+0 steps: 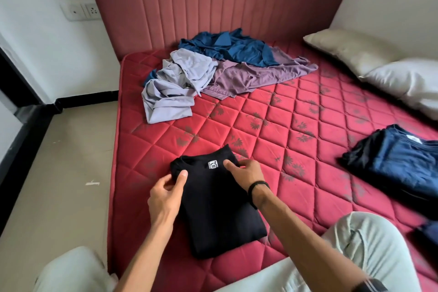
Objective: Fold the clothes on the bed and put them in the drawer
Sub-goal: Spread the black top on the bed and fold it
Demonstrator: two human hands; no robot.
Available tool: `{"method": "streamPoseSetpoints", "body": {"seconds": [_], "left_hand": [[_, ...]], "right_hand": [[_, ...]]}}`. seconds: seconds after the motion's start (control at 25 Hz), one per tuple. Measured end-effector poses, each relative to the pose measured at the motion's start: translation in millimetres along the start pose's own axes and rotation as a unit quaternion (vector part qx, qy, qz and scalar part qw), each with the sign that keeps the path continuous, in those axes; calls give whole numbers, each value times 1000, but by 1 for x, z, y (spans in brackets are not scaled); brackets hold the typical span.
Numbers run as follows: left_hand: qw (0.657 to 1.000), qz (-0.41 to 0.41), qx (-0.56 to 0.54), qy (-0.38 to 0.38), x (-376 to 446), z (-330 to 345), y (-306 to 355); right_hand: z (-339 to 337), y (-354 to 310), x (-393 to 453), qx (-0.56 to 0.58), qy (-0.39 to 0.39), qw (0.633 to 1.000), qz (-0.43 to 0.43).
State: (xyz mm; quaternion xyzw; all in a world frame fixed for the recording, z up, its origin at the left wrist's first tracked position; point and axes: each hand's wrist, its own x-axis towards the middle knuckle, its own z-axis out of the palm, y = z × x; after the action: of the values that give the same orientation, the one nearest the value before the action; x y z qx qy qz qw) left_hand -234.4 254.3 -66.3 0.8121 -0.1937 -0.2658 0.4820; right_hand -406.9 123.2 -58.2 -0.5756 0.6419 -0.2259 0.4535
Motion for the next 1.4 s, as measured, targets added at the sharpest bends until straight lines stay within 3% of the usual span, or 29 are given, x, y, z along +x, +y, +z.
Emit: {"method": "streamPoseSetpoints", "body": {"seconds": [0.16, 0.24, 0.36, 0.48, 0.56, 0.64, 0.68, 0.88, 1.0, 1.16, 1.24, 1.4], "left_hand": [[996, 67, -42, 37, 14, 2, 12], [995, 85, -19, 54, 17, 1, 9], [994, 39, 103, -3, 9, 5, 7], [988, -37, 104, -110, -20, 9, 1], [982, -54, 82, -161, -43, 8, 1], [981, -48, 45, -181, -59, 8, 18], [982, -37, 30, -183, -64, 12, 33], [972, 37, -4, -230, -95, 51, 126], [949, 22, -41, -312, -113, 100, 179], [836, -99, -158, -516, -150, 176, 220], [799, -78, -147, -578, -179, 206, 225], [776, 23, -81, -625, -235, 275, 231]], "right_hand": [[-2, -22, 11, 33, 48, 994, -92], [3, -18, 10, -37, 59, 991, -116], [9, 0, -2, -186, 5, 982, -17], [-3, 6, -18, -202, -64, 976, 56], [-25, 2, -22, -129, -147, 975, 105], [-50, -1, -27, 21, -266, 952, 149], [-65, -1, -33, 84, -290, 941, 152], [-154, 0, -63, 318, -298, 898, 54], [-219, 7, -70, 348, -241, 906, -11], [-310, 38, -69, 393, -62, 917, -40], [-350, 58, -66, 406, 23, 912, -52], [-415, 111, -65, 409, 141, 899, -66]]}}
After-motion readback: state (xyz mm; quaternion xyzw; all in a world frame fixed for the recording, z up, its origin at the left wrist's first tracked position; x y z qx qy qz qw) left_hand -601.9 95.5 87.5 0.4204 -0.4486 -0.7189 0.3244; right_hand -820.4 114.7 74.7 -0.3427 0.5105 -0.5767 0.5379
